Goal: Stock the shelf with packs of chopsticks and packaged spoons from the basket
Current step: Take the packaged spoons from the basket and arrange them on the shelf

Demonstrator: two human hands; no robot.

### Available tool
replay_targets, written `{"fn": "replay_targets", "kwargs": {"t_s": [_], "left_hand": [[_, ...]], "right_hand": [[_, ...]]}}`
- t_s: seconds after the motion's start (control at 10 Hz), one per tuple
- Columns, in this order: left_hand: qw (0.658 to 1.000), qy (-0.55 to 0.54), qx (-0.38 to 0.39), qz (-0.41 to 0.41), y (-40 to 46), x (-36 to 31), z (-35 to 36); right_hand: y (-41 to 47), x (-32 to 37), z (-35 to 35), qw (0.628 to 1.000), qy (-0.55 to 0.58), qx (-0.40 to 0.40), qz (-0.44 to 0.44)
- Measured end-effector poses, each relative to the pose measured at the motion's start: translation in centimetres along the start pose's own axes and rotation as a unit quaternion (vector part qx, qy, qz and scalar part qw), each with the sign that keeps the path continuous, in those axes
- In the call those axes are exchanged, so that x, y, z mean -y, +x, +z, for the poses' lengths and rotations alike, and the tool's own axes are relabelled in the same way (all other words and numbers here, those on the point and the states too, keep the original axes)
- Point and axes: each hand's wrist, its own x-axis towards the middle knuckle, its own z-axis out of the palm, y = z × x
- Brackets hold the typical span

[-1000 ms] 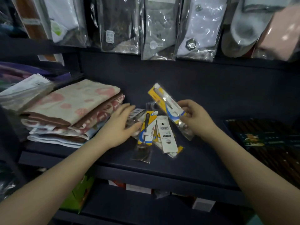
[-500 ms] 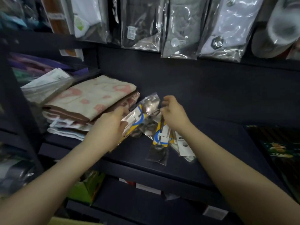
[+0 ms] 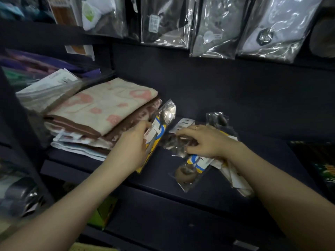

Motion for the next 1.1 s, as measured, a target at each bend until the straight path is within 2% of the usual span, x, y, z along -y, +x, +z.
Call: {"fn": "replay_targets", "kwargs": {"t_s": [0.1,0.2,0.3,0.4,0.5,0.6,0.7,0.8,0.9,1.0,1.1], "left_hand": [[0.999,0.037,0.02,-0.024,1.0,0.0,1.7],[0.991,0.114,0.054,-0.046,2.5,0.0,3.4],[0.986,0.135,0.097,-0.034,3.9,0.4,4.9],[0.977,0.12,0.173,0.028,4.2,0.5,5.9],[0.965,0.123,0.213,0.086,3.8,-0.6,5.5],[0.946,0.144,0.284,0.06,3.9,-0.7,5.2],[0.944,0.163,0.285,0.036,5.1,-0.4,5.3],[0.947,0.172,0.271,0.016,6.3,-0.9,5.3],[0.949,0.16,0.271,0.004,6.9,-1.2,5.2],[0.947,0.168,0.273,0.015,6.8,-1.1,4.9],[0.945,0.208,0.249,0.048,6.3,0.1,4.6]], "right_hand": [[-1.0,-1.1,-0.9,0.999,-0.033,0.019,0.014],[-1.3,-1.3,-1.4,0.993,-0.112,0.037,-0.003],[-1.3,-1.5,-1.7,0.984,-0.157,0.079,-0.025],[-1.1,-1.9,-1.5,0.986,-0.126,0.091,-0.063],[-0.7,-2.6,-0.9,0.991,-0.075,0.063,-0.097],[-0.5,-2.8,-0.5,0.983,-0.141,-0.005,-0.114],[-0.2,-2.4,-0.4,0.967,-0.204,-0.029,-0.149],[-0.1,-2.2,-0.8,0.961,-0.22,-0.049,-0.16],[0.0,-1.8,-0.8,0.958,-0.205,-0.104,-0.171],[0.8,-1.5,-1.4,0.919,-0.133,-0.293,-0.228],[1.7,-1.7,-3.4,0.896,0.133,-0.395,-0.15]]}}
